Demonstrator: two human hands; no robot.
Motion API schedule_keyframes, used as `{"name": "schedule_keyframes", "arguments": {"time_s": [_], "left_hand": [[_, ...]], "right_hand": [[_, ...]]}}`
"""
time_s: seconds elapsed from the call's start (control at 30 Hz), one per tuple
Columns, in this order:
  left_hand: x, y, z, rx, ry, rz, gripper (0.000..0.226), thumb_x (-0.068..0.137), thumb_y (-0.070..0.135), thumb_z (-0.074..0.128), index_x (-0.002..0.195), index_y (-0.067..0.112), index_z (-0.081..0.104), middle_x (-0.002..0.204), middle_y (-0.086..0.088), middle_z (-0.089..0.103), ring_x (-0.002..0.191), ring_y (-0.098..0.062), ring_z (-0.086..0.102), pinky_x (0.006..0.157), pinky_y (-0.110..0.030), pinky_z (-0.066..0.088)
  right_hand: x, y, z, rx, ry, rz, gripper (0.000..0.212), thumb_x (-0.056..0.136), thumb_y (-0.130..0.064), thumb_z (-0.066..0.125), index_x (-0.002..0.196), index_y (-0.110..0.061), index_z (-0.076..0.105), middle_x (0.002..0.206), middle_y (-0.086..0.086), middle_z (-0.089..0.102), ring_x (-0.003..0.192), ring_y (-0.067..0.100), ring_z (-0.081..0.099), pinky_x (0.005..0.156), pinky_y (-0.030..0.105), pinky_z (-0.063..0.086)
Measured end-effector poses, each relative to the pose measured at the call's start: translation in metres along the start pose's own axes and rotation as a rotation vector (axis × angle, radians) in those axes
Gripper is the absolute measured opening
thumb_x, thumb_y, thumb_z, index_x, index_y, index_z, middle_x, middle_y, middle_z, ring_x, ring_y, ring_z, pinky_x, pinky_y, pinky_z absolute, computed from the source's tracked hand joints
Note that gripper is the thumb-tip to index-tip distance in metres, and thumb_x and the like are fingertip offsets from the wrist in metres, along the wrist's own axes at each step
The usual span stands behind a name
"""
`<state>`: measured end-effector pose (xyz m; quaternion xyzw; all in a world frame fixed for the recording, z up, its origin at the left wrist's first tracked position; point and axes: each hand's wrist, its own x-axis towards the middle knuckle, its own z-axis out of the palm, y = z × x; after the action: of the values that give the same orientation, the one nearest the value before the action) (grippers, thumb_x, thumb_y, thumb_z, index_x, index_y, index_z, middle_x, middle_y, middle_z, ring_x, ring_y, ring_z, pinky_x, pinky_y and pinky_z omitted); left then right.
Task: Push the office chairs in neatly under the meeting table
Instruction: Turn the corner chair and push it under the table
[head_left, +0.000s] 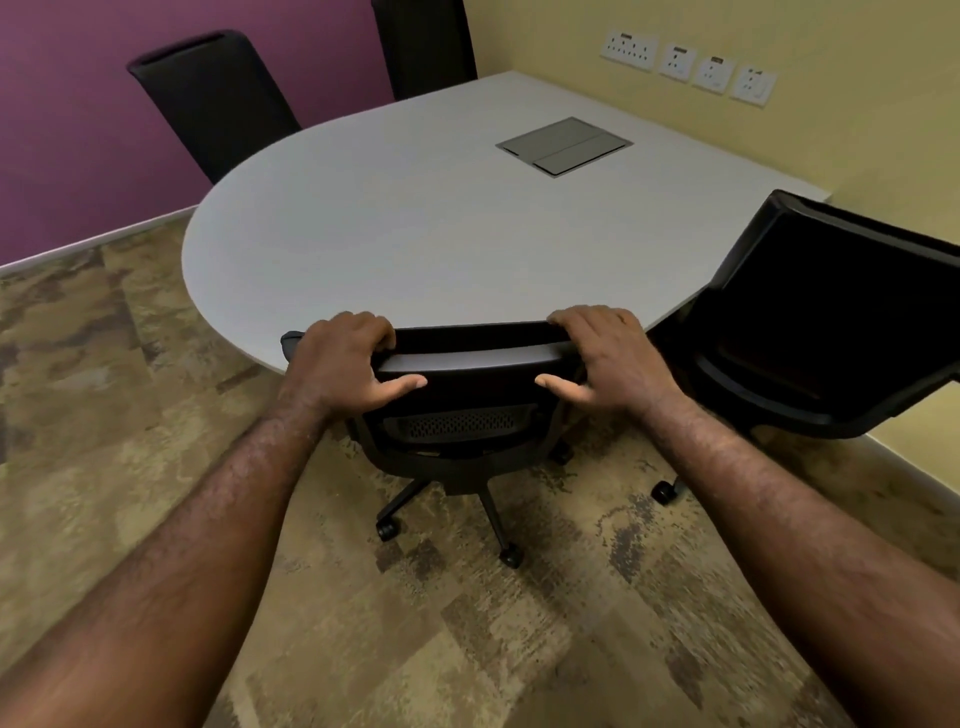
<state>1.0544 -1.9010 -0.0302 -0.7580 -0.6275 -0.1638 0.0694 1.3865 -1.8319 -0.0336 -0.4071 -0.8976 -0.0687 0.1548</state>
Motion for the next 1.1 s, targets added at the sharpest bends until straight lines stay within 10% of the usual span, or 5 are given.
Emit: {"name": "schedule_keyframes", "arguments": {"time_s": [0.27,1.1], "left_hand": [[0.042,0.059,-0.04,-0.073,0.164,0.09,0.075,0.071,0.08,0.051,0.117,0.021,0.058,0.117,0.002,0.062,0.11,-0.021,0.053,0.089,-0.042,0.041],[0.241,0.358,0.042,-0.22,0.189,0.33,0.099,0.071,0.085,0.047,0.143,0.017,0.037,0.145,-0.004,0.045,0.132,-0.023,0.04,0.104,-0.045,0.034]], "right_hand": [[-0.033,0.037,-0.074,-0.13,0.098,0.17,0.085,0.081,-0.072,0.046,0.143,-0.016,0.033,0.147,0.006,0.039,0.133,0.025,0.035,0.108,0.05,0.024],[-0.164,0.297,-0.148,-0.275,0.182,0.586,0.081,0.088,-0.067,0.036,0.148,-0.013,0.025,0.155,0.006,0.028,0.143,0.024,0.021,0.112,0.051,0.013]]}}
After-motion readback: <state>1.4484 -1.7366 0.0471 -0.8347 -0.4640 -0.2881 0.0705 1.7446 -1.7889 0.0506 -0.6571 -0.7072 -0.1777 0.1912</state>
